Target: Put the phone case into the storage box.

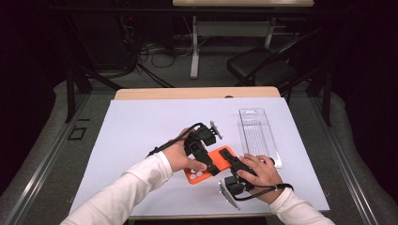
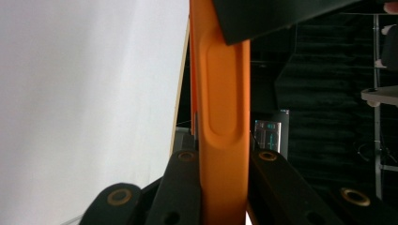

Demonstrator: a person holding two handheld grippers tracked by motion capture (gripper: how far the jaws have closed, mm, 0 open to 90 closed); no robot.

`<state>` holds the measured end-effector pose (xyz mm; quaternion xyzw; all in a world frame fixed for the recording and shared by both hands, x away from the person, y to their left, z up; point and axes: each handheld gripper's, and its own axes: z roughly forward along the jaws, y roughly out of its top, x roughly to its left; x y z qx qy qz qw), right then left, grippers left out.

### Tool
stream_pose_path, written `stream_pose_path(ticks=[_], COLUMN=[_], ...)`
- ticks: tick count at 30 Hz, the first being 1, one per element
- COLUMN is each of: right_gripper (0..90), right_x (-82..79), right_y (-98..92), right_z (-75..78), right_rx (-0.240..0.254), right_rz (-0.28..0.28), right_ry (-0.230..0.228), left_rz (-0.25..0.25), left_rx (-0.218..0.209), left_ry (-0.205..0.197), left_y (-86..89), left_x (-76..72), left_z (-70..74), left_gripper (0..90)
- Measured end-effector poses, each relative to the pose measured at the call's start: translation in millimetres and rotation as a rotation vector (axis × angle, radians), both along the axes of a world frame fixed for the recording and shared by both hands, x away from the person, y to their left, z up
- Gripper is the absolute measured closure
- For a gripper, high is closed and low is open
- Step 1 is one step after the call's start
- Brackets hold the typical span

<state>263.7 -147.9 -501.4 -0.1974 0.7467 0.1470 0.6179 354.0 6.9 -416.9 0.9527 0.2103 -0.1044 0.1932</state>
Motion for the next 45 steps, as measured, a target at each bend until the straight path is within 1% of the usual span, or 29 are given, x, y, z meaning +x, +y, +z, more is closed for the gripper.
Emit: stream_pose_path(ticks=[6, 18, 20, 21, 23, 28, 32, 35, 37, 39, 41, 43, 44, 45], right_gripper=[86.9, 87.0, 87.2, 87.2, 87.2, 87.2, 87.2, 87.3, 87.2, 87.2, 87.3, 87.2, 87.2, 87.3], right_x=[0.0, 0.4, 0.8, 1.1, 1.3, 1.6, 2.2, 2.9, 3.1, 4.3, 4.7, 5.2, 5.3, 5.4], right_y=[-0.4, -0.5, -0.4, -0.3, 0.0, -0.9, -2.2, -3.6, -5.2, -6.5, -8.0, -9.5, -10.0, -11.0], right_z=[-0.2, -0.4, -0.5, 0.3, 0.2, -1.0, -1.2, -1.5, -2.8, -3.3, -4.5, -3.9, -4.2, -3.6], right_rx=[0.005, 0.006, 0.004, -0.007, -0.006, 0.001, 0.003, -0.003, 0.001, -0.006, 0.007, 0.0, 0.013, 0.004], right_rz=[0.004, 0.001, 0.002, 0.005, 0.005, -0.006, -0.006, -0.011, -0.02, -0.019, -0.029, -0.035, -0.035, -0.04], right_ry=[-0.006, -0.007, -0.006, -0.013, -0.016, 0.0, 0.005, 0.007, 0.014, 0.014, 0.024, 0.025, 0.025, 0.028], left_rz=[0.001, 0.004, 0.007, 0.007, 0.008, 0.002, 0.019, 0.018, 0.022, 0.034, 0.045, 0.052, 0.053, 0.057], left_rx=[-0.004, -0.009, -0.013, -0.014, -0.016, -0.015, -0.025, -0.021, -0.03, -0.037, -0.041, -0.043, -0.045, -0.046], left_ry=[0.006, -0.002, -0.008, -0.012, -0.02, -0.034, -0.037, -0.054, -0.067, -0.071, -0.075, -0.077, -0.082, -0.079], left_y=[0.4, 1.0, 1.1, 1.1, 1.2, 2.7, 6.5, 11.1, 15.3, 20.0, 24.9, 29.5, 32.0, 34.3], left_x=[0.1, 0.0, -0.2, -0.4, -1.0, -1.8, -3.3, -4.9, -5.6, -5.9, -6.1, -6.4, -6.2, -6.4], left_z=[0.2, 0.4, 0.2, 0.2, 0.1, 1.3, 3.4, 6.5, 8.8, 10.8, 12.6, 13.5, 13.6, 13.8], left_gripper=[15.9, 15.6, 15.3, 15.2, 15.0, 14.9, 14.9, 14.9, 15.0, 15.0, 14.9, 14.9, 14.9, 14.9])
